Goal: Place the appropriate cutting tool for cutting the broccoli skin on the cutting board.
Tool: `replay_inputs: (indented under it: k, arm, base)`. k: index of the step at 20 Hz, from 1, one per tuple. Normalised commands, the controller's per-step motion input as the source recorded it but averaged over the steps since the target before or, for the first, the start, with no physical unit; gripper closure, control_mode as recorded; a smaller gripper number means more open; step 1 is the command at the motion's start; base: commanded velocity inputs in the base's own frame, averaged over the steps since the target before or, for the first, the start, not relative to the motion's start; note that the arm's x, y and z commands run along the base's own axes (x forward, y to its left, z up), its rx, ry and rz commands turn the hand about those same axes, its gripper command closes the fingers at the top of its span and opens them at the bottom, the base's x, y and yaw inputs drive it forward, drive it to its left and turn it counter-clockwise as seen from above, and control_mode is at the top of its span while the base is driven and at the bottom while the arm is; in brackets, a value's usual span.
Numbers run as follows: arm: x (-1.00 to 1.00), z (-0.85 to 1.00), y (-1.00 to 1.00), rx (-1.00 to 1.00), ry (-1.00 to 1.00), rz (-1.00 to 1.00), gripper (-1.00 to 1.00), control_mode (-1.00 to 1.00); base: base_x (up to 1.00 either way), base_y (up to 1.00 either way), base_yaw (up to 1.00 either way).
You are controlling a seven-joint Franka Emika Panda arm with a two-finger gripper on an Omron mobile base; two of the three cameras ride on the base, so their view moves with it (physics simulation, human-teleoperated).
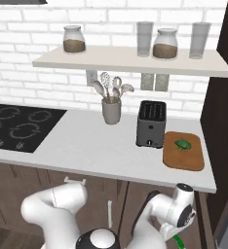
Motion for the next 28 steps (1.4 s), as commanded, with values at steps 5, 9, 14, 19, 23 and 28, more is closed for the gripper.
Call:
replay_inputs:
  k: [5, 9, 14, 19, 23, 28]
  arm:
    - [0.27, -0.39, 0.00, 0.00, 0.01, 0.01, -1.00, -1.00]
    - [0.02, -0.62, 0.08, 0.00, 0.00, 0.01, 1.00, -1.00]
    - [-0.18, -0.43, 0.25, 0.00, -0.05, 0.00, 1.00, -1.00]
    - [-0.04, 0.13, 0.29, 0.00, -0.01, 0.00, 1.00, -1.00]
    - [-0.43, 0.87, 0.06, 0.00, 0.00, 0.10, 1.00, -1.00]
    - [-0.74, 1.00, 0.00, 0.00, 0.00, 0.18, 1.00, -1.00]
  base:
    - [0.00, 0.00, 0.00]
    - [0.00, 0.00, 0.00]
    - [0.00, 0.00, 0.00]
    - [0.00, 0.00, 0.00]
    - [0.00, 0.00, 0.00]
    - [0.00, 0.00, 0.00]
